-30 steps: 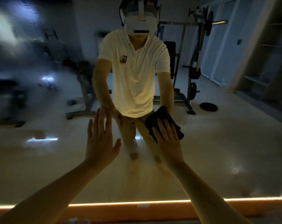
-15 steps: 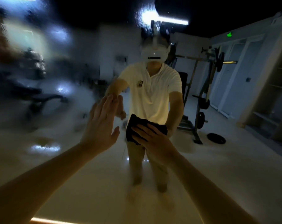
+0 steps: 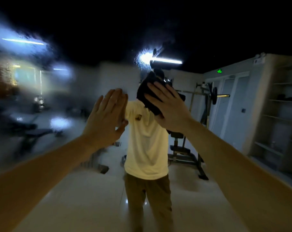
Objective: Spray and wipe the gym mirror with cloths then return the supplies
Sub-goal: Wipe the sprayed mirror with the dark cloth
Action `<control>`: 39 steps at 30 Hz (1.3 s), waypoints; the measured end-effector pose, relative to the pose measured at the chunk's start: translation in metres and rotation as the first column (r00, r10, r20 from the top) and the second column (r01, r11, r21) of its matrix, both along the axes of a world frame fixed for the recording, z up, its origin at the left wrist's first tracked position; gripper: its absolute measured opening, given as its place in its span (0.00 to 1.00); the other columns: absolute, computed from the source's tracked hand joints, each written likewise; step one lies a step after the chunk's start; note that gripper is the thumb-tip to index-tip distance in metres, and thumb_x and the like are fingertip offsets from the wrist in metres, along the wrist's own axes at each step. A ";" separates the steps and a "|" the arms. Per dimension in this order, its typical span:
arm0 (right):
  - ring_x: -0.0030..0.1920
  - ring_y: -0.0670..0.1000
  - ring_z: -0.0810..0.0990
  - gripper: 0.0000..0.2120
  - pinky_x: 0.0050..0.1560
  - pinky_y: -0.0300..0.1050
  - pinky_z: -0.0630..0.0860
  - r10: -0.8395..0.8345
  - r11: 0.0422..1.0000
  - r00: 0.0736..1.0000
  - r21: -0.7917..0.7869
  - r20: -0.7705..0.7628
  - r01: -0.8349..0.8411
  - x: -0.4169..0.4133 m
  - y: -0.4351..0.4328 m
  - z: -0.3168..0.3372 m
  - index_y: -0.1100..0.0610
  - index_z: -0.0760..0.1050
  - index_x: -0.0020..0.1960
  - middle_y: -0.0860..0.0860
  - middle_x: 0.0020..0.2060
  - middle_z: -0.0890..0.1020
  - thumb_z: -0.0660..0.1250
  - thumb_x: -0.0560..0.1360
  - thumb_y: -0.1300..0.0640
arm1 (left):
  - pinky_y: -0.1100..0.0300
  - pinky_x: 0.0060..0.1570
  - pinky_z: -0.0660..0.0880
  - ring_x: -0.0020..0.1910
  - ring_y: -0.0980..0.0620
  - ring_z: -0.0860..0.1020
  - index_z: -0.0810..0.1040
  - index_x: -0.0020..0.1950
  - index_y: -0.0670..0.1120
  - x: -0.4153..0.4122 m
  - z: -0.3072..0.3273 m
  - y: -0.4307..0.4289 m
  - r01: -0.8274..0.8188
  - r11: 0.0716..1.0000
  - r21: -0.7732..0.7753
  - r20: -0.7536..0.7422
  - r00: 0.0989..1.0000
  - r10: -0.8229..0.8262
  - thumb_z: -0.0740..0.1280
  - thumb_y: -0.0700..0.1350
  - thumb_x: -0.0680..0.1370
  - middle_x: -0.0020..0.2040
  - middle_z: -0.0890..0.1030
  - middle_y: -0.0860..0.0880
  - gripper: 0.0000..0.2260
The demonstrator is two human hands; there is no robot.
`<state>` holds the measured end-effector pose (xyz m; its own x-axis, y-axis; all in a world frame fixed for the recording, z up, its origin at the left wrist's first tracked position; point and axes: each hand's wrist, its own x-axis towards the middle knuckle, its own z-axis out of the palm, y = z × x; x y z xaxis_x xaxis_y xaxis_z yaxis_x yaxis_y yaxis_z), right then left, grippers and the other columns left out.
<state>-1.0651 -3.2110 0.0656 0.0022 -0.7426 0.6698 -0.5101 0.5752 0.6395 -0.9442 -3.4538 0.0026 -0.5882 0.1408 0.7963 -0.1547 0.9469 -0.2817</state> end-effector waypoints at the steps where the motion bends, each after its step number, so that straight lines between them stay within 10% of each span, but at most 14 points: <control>1: 0.83 0.57 0.53 0.35 0.82 0.56 0.46 -0.020 1.000 1.000 -0.003 -0.006 0.020 -0.001 0.001 0.013 0.52 0.64 0.81 0.55 0.82 0.59 0.62 0.74 0.51 | 0.41 0.81 0.53 0.84 0.38 0.50 0.50 0.85 0.43 0.000 0.010 0.000 -0.004 1.000 -0.013 -0.005 1.000 0.004 0.62 0.62 0.81 0.85 0.51 0.39 0.42; 12: 0.83 0.59 0.46 0.36 0.82 0.61 0.46 -0.138 0.711 0.975 -0.667 0.176 0.221 -0.012 0.023 0.085 0.55 0.50 0.84 0.58 0.84 0.49 0.51 0.78 0.49 | 0.37 0.77 0.60 0.81 0.33 0.59 0.56 0.81 0.31 -0.004 0.078 -0.012 -0.019 1.000 0.015 -0.072 0.997 0.020 0.69 0.77 0.61 0.81 0.59 0.31 0.65; 24: 0.83 0.58 0.52 0.27 0.82 0.60 0.49 -0.007 1.000 0.997 -0.026 -0.075 0.005 -0.001 -0.029 0.035 0.54 0.58 0.83 0.56 0.83 0.57 0.49 0.85 0.50 | 0.40 0.79 0.61 0.84 0.39 0.51 0.45 0.84 0.37 -0.009 0.081 -0.018 -0.119 0.993 -0.001 -0.030 0.992 0.119 0.52 0.85 0.61 0.84 0.51 0.37 0.67; 39: 0.83 0.58 0.49 0.28 0.82 0.61 0.49 -0.120 0.697 0.982 -0.692 0.144 0.187 -0.020 0.040 0.078 0.53 0.52 0.84 0.57 0.83 0.53 0.48 0.86 0.50 | 0.39 0.76 0.65 0.80 0.37 0.61 0.57 0.82 0.36 -0.003 0.081 -0.028 -0.037 0.999 -0.035 -0.036 0.999 0.035 0.56 0.84 0.64 0.82 0.60 0.36 0.63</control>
<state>-1.0850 -3.1710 0.1441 -0.1485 -0.0448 0.9879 -0.4052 0.9140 -0.0195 -0.9469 -3.4819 0.0840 -0.5653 0.1489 0.8114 -0.1990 0.9299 -0.3093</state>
